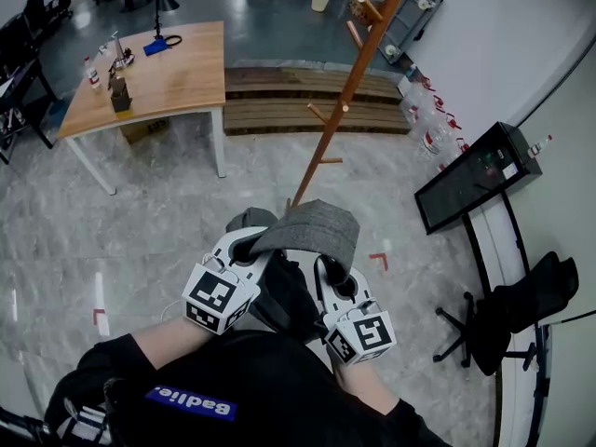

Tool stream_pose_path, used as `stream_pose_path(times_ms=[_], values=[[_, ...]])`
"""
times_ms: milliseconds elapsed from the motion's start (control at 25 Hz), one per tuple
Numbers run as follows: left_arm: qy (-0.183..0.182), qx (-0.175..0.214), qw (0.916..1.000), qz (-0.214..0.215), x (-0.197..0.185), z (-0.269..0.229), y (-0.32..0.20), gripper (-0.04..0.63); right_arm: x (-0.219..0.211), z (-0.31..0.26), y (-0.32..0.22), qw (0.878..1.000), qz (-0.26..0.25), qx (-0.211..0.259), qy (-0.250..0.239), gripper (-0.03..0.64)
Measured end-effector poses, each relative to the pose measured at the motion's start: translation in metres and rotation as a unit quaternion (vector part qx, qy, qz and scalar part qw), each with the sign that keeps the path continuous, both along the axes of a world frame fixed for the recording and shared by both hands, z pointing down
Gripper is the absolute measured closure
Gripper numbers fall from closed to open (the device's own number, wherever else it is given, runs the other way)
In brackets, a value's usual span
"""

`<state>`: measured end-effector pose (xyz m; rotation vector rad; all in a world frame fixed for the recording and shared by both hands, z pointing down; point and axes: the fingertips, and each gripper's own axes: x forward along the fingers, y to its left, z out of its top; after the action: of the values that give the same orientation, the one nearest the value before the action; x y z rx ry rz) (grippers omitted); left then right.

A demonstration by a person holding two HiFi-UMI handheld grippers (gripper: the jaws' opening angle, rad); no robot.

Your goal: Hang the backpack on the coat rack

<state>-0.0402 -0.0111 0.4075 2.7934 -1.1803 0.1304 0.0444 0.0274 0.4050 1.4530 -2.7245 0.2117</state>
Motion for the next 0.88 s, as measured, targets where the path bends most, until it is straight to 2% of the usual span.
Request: stream_pose_path(times_ms=[520, 880], values=[[0.008, 0.008, 0.9991, 0.040, -0.018, -0.006, -0.022, 0.561, -0.004, -0.007, -0.017, 0.997, 0.080, 0.014, -0.002, 0.597], [0.008, 0.021, 0.9991, 0.036, -0.016, -0.017, -0.062, 0.561, -0.001, -0.015, -0.054, 0.996, 0.081, 0.029, 0.001, 0.598]])
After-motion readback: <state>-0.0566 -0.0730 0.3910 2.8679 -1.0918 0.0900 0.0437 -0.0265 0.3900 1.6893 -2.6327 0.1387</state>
